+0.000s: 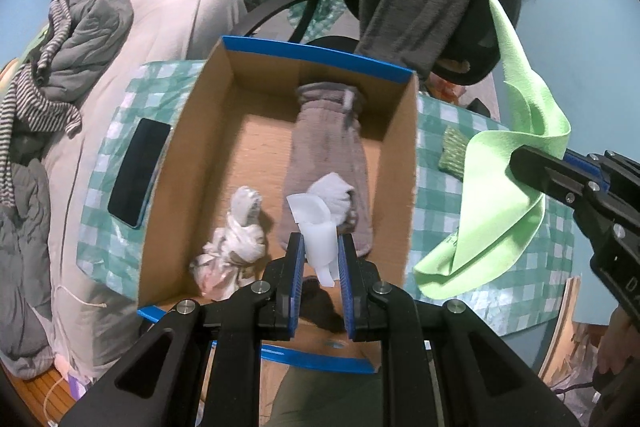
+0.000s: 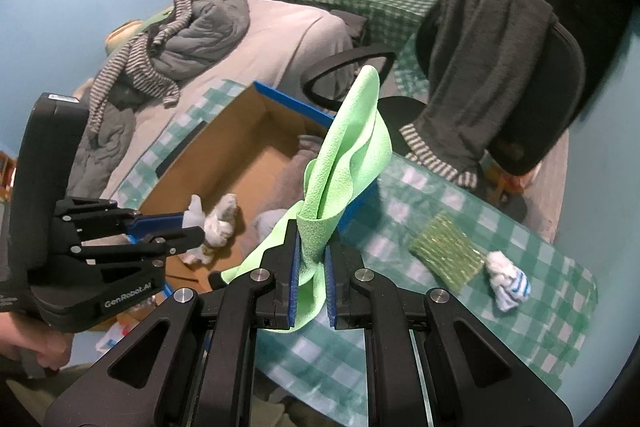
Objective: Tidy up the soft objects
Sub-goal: 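Carry the lime-green cloth and white item over the cardboard box, then open both tools to drop the cloth and white item into the box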
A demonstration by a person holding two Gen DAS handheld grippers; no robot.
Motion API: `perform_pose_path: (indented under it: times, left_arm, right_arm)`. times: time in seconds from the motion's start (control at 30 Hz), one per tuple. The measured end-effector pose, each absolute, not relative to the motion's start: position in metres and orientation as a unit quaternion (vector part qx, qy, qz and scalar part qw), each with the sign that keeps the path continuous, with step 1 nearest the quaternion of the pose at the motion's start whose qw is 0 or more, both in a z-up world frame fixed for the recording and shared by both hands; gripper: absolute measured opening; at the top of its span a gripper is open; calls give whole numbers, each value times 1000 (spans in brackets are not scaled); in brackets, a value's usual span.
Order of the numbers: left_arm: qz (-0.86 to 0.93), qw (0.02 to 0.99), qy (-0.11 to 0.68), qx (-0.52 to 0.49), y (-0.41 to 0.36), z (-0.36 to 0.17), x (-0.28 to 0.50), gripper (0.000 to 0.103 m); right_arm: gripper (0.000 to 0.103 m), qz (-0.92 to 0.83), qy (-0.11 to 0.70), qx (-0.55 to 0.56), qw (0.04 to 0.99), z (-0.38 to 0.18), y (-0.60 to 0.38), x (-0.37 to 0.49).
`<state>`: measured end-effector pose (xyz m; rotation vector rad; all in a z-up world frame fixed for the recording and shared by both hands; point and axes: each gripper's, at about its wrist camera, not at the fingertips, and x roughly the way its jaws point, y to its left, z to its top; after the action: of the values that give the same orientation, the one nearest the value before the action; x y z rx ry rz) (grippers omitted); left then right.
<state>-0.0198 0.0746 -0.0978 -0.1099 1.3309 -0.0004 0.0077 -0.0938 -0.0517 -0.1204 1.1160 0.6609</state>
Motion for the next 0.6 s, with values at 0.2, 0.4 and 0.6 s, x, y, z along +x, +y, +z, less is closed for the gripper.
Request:
perform_pose_path:
  times: [0.2,0.4,0.6]
  left_arm:
    - [13,783,619,-59,91,-103,-20,17]
    - [27,778,623,-72,110,-110,-20,17]
    - [36,771,632,-73,123,-121,-19,17]
  right_arm:
    - [10,332,524,-74,781,-61,-63,10]
    - [10,350,534,-87,765,-73,-39,14]
    - [10,360,543,-100,752,-84,-21,16]
